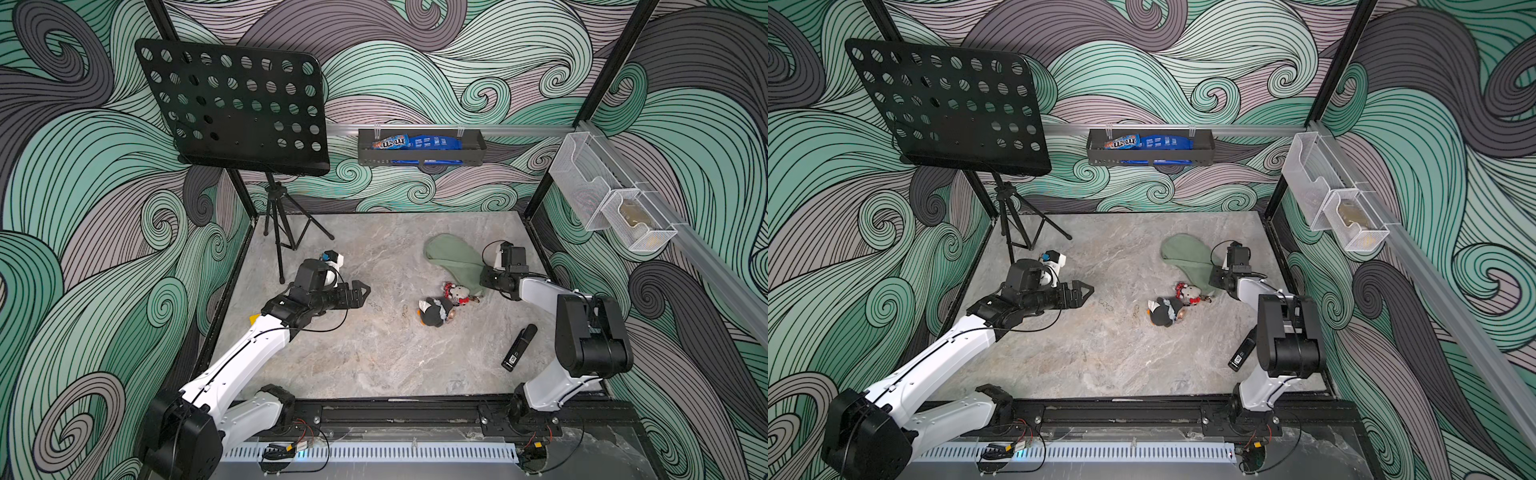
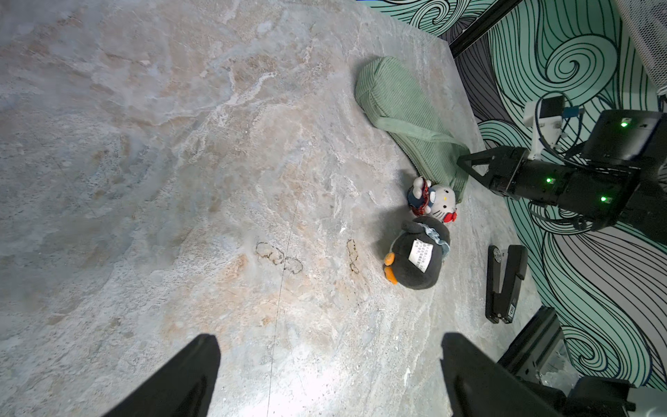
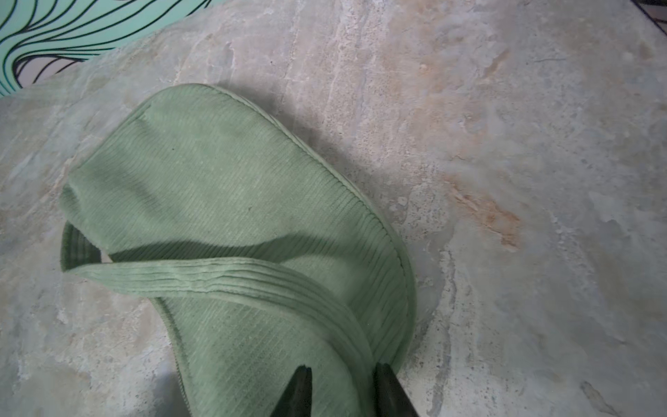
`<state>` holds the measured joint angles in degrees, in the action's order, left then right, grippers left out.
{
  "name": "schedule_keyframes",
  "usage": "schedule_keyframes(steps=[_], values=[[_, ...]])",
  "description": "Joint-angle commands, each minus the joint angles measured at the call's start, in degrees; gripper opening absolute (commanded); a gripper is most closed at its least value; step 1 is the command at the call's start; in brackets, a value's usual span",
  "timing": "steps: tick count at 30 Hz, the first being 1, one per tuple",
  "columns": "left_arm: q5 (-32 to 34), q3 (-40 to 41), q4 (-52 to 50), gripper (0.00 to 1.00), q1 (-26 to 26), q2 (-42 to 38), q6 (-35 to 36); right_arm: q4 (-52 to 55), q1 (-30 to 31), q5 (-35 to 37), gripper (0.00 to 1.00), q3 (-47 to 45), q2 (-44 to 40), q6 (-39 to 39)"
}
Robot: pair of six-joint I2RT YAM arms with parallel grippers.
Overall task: Remove the decoration from the bag
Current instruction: Pick up the bag from the center of the board.
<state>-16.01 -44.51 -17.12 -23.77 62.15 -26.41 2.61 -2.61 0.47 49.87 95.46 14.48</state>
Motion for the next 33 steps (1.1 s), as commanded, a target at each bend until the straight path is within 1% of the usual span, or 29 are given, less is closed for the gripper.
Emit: schedule_keyframes(steps=[1,2,4,5,7,10,11,15,17,19,22,25,27,31,33], values=[[-0.3,-1.2,0.0,0.98,-0.2,-0.4,0.5,-0.8,-0.1,-1.3,0.18,0.7,-0.6,0.9],[-0.1,-1.3,-0.1,0.98,-0.2,-0.5,0.6,-0.8,-0.3,-1.0,0.16,0.5,-0.9,1.0],[0.0,-1.8,-0.8,0.98,-0.2,-0.8,0.9,-0.2,-0.2,-1.0,0.02,0.6,-1.8,1.1],[0.3,-2.2,-1.3,0.98,-0.2,-1.2,1.0,-0.2,-0.1,-1.9,0.00,0.6,-2.8,1.1],[0.6,-2.9,-2.4,0.98,-0.2,-2.2,1.5,-0.8,0.0,-4.9,0.00,0.4,-6.0,1.0],[0.5,-3.8,-2.9,0.99,-0.3,-4.3,1.9,-1.3,2.4,-8.5,0.00,0.6,-12.5,1.0],[-0.1,-4.3,-2.9,0.98,-0.3,-5.0,2.1,-1.6,3.2,-10.9,0.00,1.0,-14.5,0.9],[-2.5,-6.6,-3.4,0.98,-1.0,-8.3,2.8,-2.3,7.6,-19.7,0.00,4.1,-21.6,2.7],[-3.5,-7.9,-3.5,0.98,-2.0,-9.6,3.2,-2.4,10.5,-22.4,0.00,6.1,-24.2,3.9],[-4.4,-9.1,-3.0,0.97,-3.2,-11.1,3.6,-3.4,14.0,-23.3,0.00,7.5,-26.6,5.4],[-5.4,-10.1,-1.0,0.92,-5.6,-13.2,4.3,-5.6,18.7,-23.7,0.00,8.9,-29.5,8.5],[-5.7,-10.1,1.6,0.88,-8.3,-14.8,5.7,-6.0,22.9,-24.1,0.00,11.6,-30.7,10.6],[-6.2,-9.2,4.5,0.84,-10.0,-15.4,6.7,-6.1,25.4,-24.2,0.00,13.8,-31.1,12.3],[-10.2,-8.1,7.9,0.82,-10.9,-15.7,9.6,-9.6,29.2,-24.4,0.00,14.9,-31.7,16.3],[-11.1,-6.9,9.4,0.82,-10.9,-15.4,11.9,-11.8,31.4,-24.8,0.00,14.9,-31.8,18.4]])
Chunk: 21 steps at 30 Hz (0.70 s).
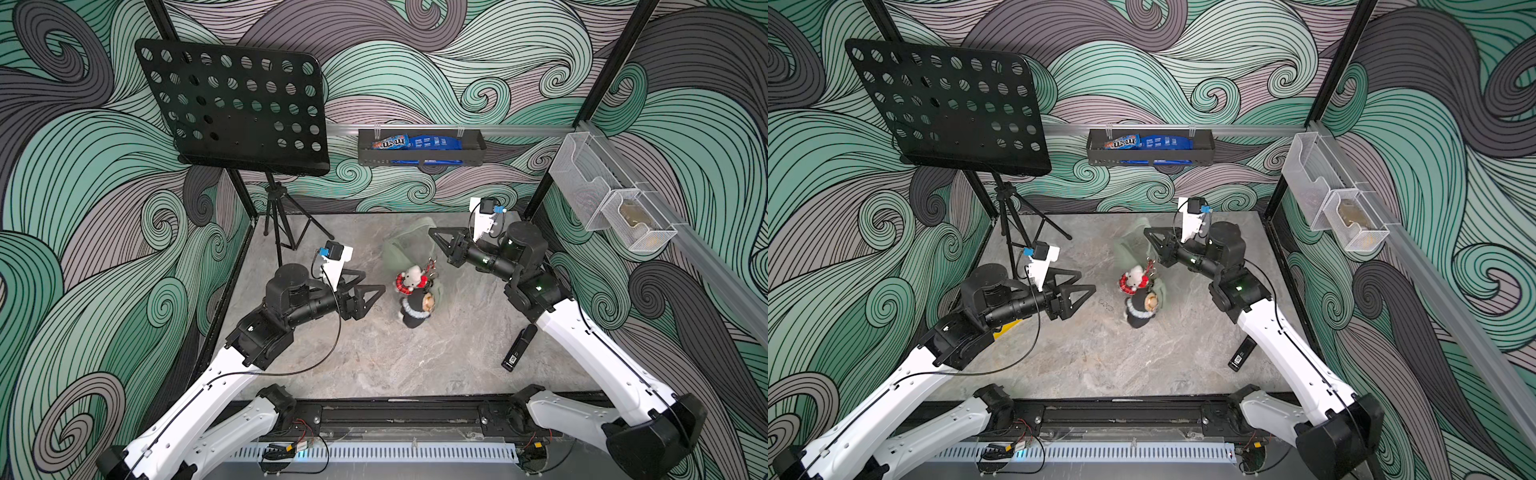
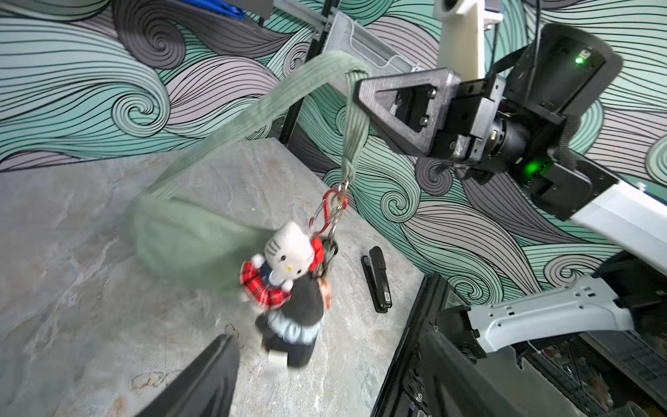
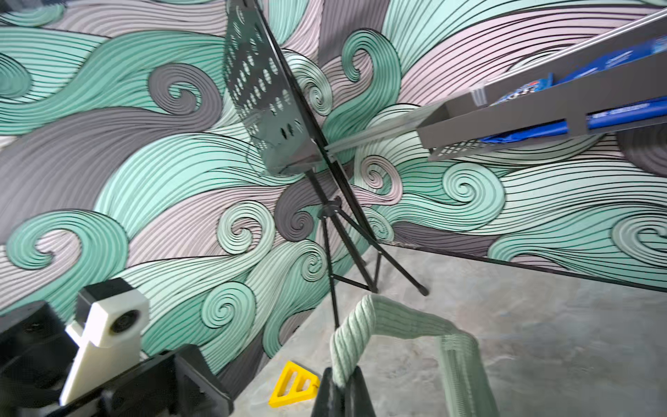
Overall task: Remove the decoration from the bag
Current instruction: Pick up the bag from the center of the board.
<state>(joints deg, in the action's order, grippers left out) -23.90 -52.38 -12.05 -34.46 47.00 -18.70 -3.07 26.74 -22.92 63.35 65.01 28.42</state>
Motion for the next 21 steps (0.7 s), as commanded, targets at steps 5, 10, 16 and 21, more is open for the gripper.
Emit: schedule_keyframes(steps=[5,10,16,21], values=[[-5.7,-1.0,3.2,0.68,-0.2,1.2,7.0,-9.9,8.0,-0.8,0.00,1.8,-1.0,7.1],[-13.4,-1.7,7.0,0.55,-0.4,1.6,6.3,-11.6,13.8,1.2,0.00,2.0,-0.6,8.1],[-14.7,-0.2,10.9,0.46,-0.9,1.0,5.3,-14.1,19.6,3.6,0.00,1.8,-0.3,10.0],[-14.9,0.6,12.7,0.44,-1.8,0.7,4.7,-14.8,22.1,5.7,0.00,2.4,0.2,10.9]])
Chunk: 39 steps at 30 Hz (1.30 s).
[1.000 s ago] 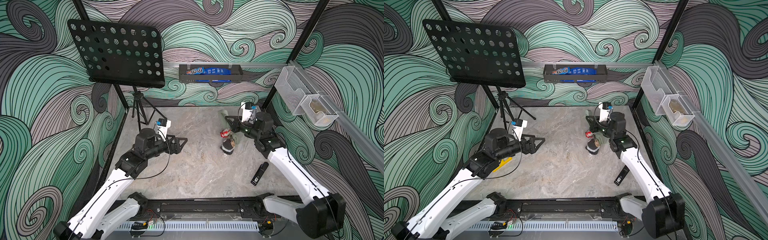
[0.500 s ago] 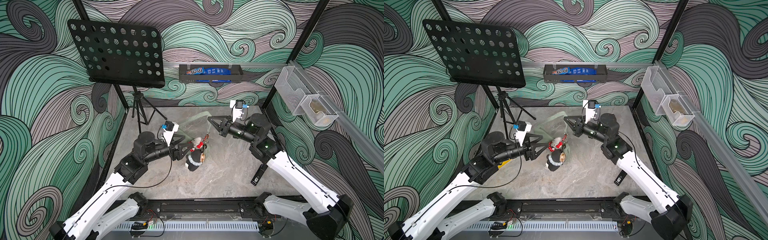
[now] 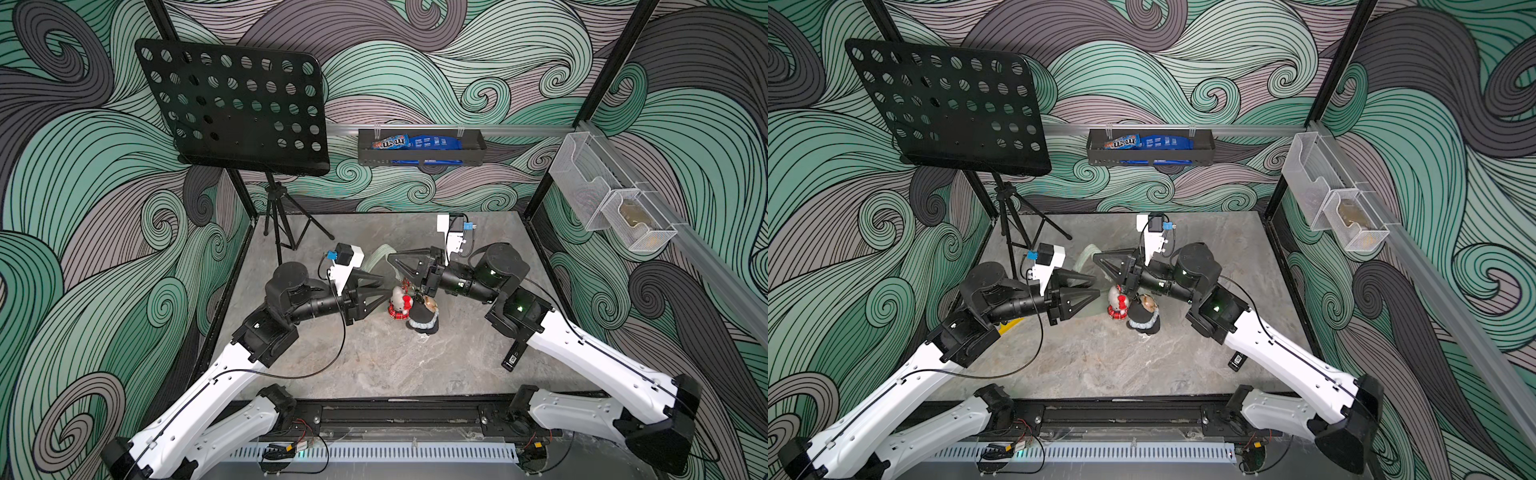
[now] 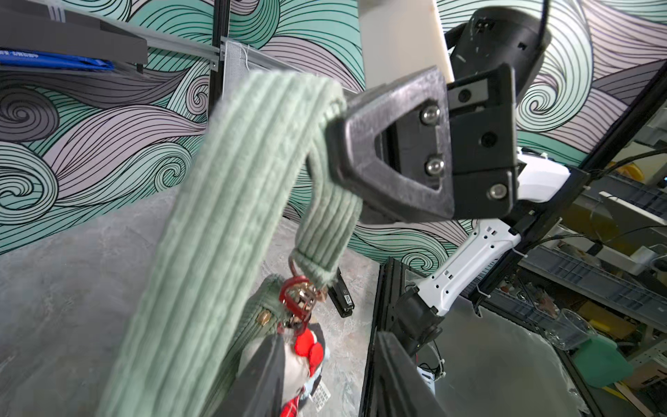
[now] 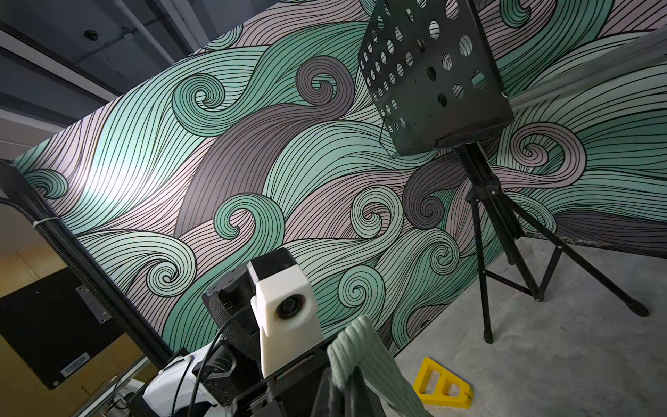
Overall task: Remove the decoration from the bag
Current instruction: Pick up the bag from the center of the board.
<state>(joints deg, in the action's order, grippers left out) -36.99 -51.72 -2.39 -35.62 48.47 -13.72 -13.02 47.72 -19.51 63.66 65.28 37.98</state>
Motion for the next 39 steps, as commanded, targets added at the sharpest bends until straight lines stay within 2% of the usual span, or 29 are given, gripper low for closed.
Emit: schedule_keyframes(steps=[1,5,7,11,12,14,16,23,26,32,34,35,38,39], values=[[-1.8,0.0,2.8,0.44,-0.8,-0.8,-0.3,-5.2,1.4,2.9,0.00,2.0,-0.2,1.4],[-2.0,0.4,2.3,0.43,-1.6,-1.6,0.2,-5.8,2.9,4.5,0.00,1.9,-0.1,1.3],[-1.6,0.3,0.6,0.38,-1.6,-2.0,1.4,-6.3,3.7,4.9,0.00,1.8,-0.1,1.3],[-0.3,0.7,-1.2,0.38,-1.7,-3.2,2.4,-6.5,4.6,5.9,0.00,1.9,-0.1,1.3],[-0.1,0.9,-1.3,0.34,-1.7,-3.4,2.4,-6.5,4.9,6.1,0.00,2.0,-0.1,1.3],[0.3,0.9,-1.9,0.16,-1.7,-3.4,2.5,-6.6,5.3,6.4,0.00,2.1,-0.2,1.2],[0.5,0.7,-2.2,0.06,-1.7,-3.5,2.5,-6.4,5.6,6.5,0.00,2.2,-0.3,1.0],[1.2,1.8,-1.5,0.03,-1.7,-5.0,1.5,-4.6,5.4,12.8,0.00,-0.2,-5.2,-1.9],[0.5,1.1,-1.5,0.02,-1.7,-4.7,0.5,-4.5,2.7,13.2,0.00,-3.9,-8.4,-2.3],[0.5,-2.1,-4.4,0.00,-1.7,-3.7,0.1,-8.1,-9.2,2.5,0.00,-14.7,-15.8,0.7],[0.4,-3.6,-5.9,0.00,-1.7,-2.8,0.2,-11.0,-12.9,-3.3,0.03,-18.1,-17.9,0.5],[0.2,-4.5,-6.8,0.00,-1.7,-2.1,0.4,-13.0,-14.9,-6.4,0.07,-19.7,-18.8,0.4],[-1.0,-6.9,-9.0,0.00,-1.7,-0.2,0.8,-19.8,-21.0,-18.4,0.34,-23.9,-21.5,0.2],[-1.2,-7.6,-9.5,0.00,-1.7,0.5,0.9,-21.3,-22.8,-21.9,0.40,-24.9,-22.0,0.3]])
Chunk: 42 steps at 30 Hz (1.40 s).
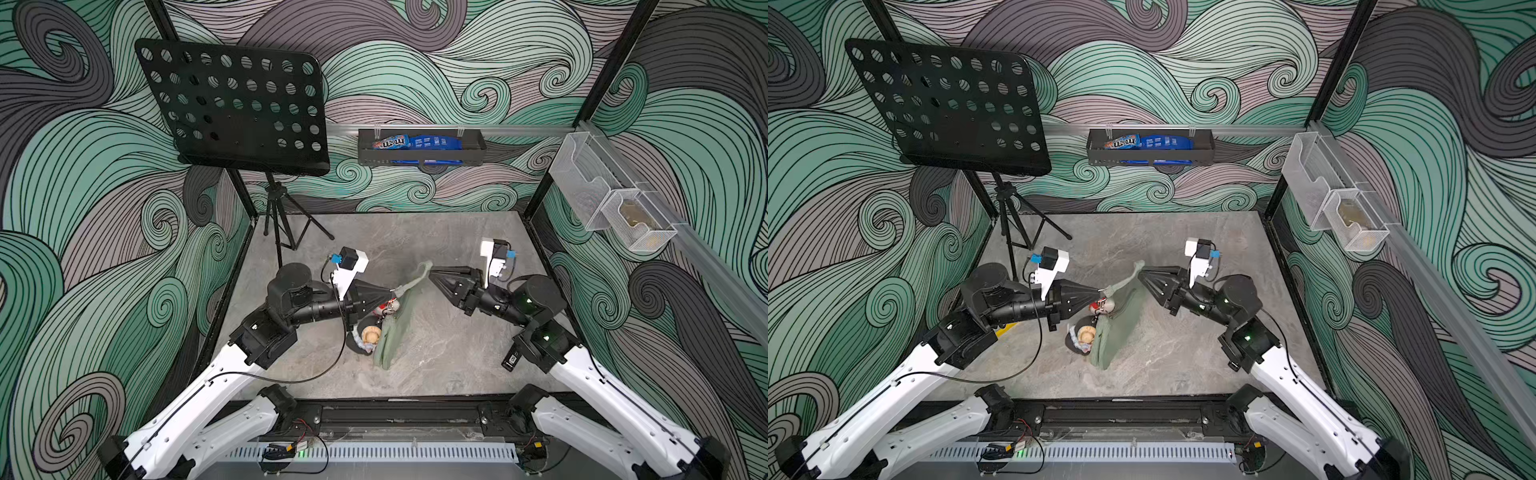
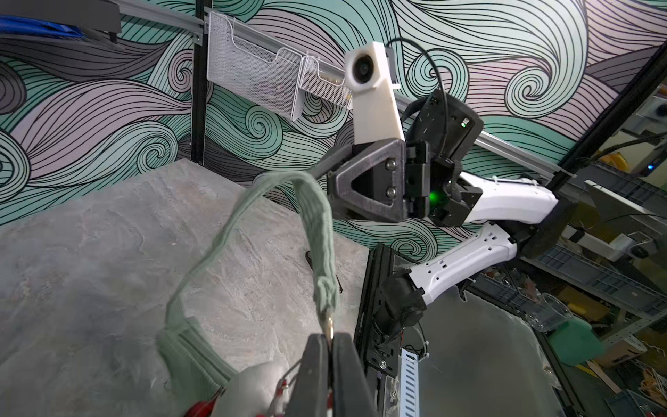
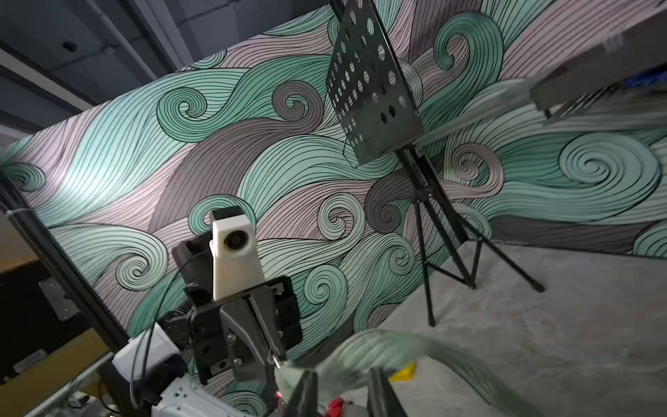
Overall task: Remove the decoration from the bag
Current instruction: Pick up the bag from the center of the board.
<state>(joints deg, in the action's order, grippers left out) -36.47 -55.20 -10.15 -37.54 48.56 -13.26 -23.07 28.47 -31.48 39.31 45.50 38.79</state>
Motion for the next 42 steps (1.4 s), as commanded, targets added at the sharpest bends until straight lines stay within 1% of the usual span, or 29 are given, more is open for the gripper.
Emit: schedule_keyframes(steps=[1,5,8,10,13,16,19,23,30,31,34,37,42], values=[[-2.2,-5.2,-2.4,0.00,0.2,1.3,0.4,-11.8,-5.6,-13.5,0.44,-1.0,-2.6,-0.7],[-3.6,-7.1,-3.0,0.00,0.3,3.5,0.1,-13.4,-7.9,-21.5,0.47,-0.9,-2.0,-2.3],[-4.5,-8.2,-3.0,0.00,0.2,5.1,-0.4,-16.4,-7.1,-24.0,0.49,-0.8,-1.0,-2.4],[-5.9,-8.4,-2.0,0.00,0.2,5.8,-1.1,-16.7,-5.3,-25.1,0.49,0.0,0.6,-3.2],[-7.4,-8.7,0.1,0.00,0.2,6.7,-2.3,-12.7,0.2,-25.0,0.49,2.4,3.2,-7.8],[-8.4,-9.2,1.0,0.00,0.2,7.2,-2.9,-6.0,6.5,-22.6,0.51,5.1,5.8,-14.6],[-9.1,-9.0,2.1,0.00,0.3,7.1,-3.2,-2.2,10.1,-20.3,0.53,6.7,7.9,-18.0],[-10.6,-8.0,3.6,0.00,0.2,6.3,-3.7,-4.6,10.5,-19.0,0.53,6.1,9.3,-16.6],[-11.8,-7.6,4.7,0.00,0.3,5.4,-4.2,-3.1,10.5,-17.8,0.52,5.8,10.3,-18.1],[-12.1,-7.6,4.7,0.00,0.2,5.4,-4.2,-3.4,10.5,-17.5,0.52,5.6,10.0,-18.1],[-12.7,-7.4,4.9,0.00,0.3,5.5,-4.3,-2.4,10.5,-15.4,0.57,5.6,8.8,-19.3],[-13.8,-7.1,5.1,0.00,0.3,5.4,-4.5,-0.7,10.5,-14.9,0.63,5.9,7.3,-21.5],[-15.8,-6.4,5.9,0.00,0.2,5.2,-4.6,4.8,10.5,-11.8,0.65,6.9,6.0,-25.3]])
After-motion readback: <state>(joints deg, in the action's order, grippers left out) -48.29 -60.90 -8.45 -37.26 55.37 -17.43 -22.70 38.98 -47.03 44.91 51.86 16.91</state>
